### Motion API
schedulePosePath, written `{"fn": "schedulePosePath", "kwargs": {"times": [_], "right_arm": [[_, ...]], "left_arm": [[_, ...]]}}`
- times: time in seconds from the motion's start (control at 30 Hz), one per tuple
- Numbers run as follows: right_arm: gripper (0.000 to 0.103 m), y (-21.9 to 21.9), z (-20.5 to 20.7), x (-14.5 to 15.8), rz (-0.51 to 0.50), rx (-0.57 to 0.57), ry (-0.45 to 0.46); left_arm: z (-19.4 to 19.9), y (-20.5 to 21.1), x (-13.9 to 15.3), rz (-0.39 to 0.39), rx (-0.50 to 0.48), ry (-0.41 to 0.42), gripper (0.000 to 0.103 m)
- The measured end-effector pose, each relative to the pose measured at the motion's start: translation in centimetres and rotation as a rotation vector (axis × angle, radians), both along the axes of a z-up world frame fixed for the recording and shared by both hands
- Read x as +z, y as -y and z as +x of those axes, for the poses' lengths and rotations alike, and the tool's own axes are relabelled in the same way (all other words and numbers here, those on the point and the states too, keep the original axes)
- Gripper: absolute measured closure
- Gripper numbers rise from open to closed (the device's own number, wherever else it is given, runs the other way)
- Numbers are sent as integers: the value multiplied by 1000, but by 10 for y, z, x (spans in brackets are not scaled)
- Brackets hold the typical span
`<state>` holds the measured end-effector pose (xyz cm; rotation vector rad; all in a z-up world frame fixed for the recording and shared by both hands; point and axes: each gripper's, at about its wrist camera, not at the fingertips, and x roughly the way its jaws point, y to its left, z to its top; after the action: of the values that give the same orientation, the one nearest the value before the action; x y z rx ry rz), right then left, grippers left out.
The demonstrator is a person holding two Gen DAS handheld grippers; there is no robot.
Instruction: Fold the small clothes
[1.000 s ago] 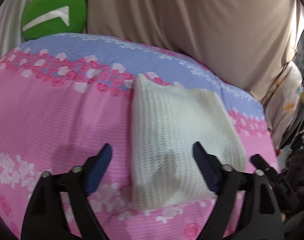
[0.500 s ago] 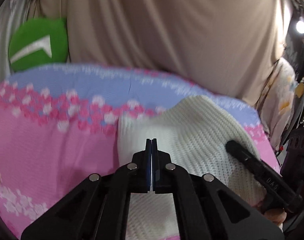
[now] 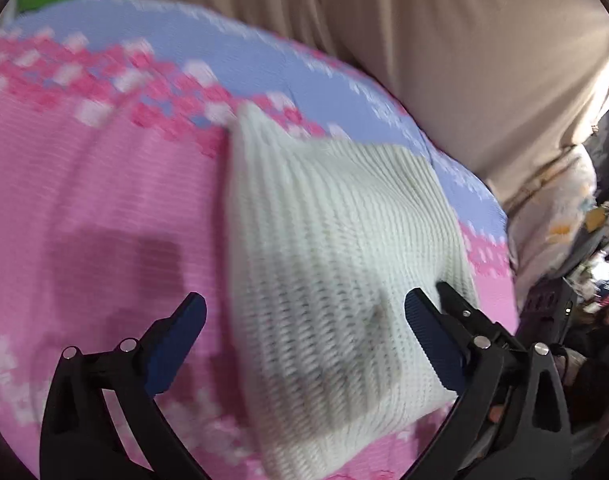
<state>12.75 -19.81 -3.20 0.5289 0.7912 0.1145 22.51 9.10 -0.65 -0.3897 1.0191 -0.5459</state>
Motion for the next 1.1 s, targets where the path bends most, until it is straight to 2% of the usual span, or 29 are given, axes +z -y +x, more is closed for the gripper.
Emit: {"fn": "schedulePosePath", "kwargs": {"times": [0.07, 0.13, 0.17, 0.23, 0.33, 0.37, 0.4, 0.43, 0.47, 0.53, 0.57, 0.6, 0.63, 0.7, 0.73, 0.77, 0.83, 0.9, 0.93, 0.97, 1.0, 1.03, 1.1], "right_arm": [[53, -1, 1, -1, 6, 6, -3], [70, -2, 2, 0, 21, 26, -4], [75, -4, 1, 5, 14, 32, 11], [77, -14, -5, 28, 1, 53, 113], [78, -27, -21, 71, -37, 61, 293], [78, -26, -22, 80, -35, 59, 334], [77, -24, -19, 80, -37, 54, 333], [76, -20, -11, 73, -44, 49, 302], [73, -17, 4, 56, -62, 58, 227], [69, -10, 31, 8, -91, 56, 22], [66, -3, 25, -4, -21, 31, 42], [64, 0, 15, -1, 12, 17, 58], [64, 0, 7, 7, -3, 5, 59], [66, -9, -20, 40, -137, -55, 143], [73, -14, -30, 51, -184, -71, 165], [88, -21, -40, 63, -208, -65, 187], [103, -34, -52, 73, -201, -10, 210], [103, -50, -51, 62, -234, 70, 162], [103, -55, -44, 47, -251, 93, 94], [103, -59, -37, 20, -265, 119, -18], [103, -61, -38, 3, -252, 132, -50], [103, -61, -45, 0, -231, 127, -16], [103, -62, -54, 10, -228, 109, -21]], "left_arm": [[12, 15, -13, 26, -27, -43, 22], [13, 24, -11, 59, -38, 0, 44], [13, 27, -1, 61, -47, 22, 51], [13, 26, 21, 56, -47, 83, 63], [-1, 25, 70, 59, -54, 259, 64], [-1, 25, 77, 62, -50, 287, 64], [0, 27, 79, 82, -45, 301, 63], [5, 30, 76, 114, -34, 300, 61], [11, 35, 63, 176, -16, 292, 60], [24, 42, 29, 277, -3, 211, 56], [27, 42, 12, 320, 20, 172, 53], [19, 35, 13, 302, 33, 200, 51], [12, 31, 17, 297, 35, 209, 50], [-12, 23, 37, 327, 65, 258, 52], [-24, 20, 47, 348, 82, 298, 52], [-37, 18, 56, 376, 96, 336, 52], [-52, 21, 65, 407, 88, 370, 52], [-60, 34, 58, 449, 44, 352, 51], [-58, 39, 47, 486, 35, 320, 51], [-53, 43, 28, 533, 21, 271, 51], [-49, 44, 11, 577, 24, 240, 48], [-52, 43, 0, 614, 37, 244, 44], [-61, 37, 0, 603, 44, 236, 45]]}}
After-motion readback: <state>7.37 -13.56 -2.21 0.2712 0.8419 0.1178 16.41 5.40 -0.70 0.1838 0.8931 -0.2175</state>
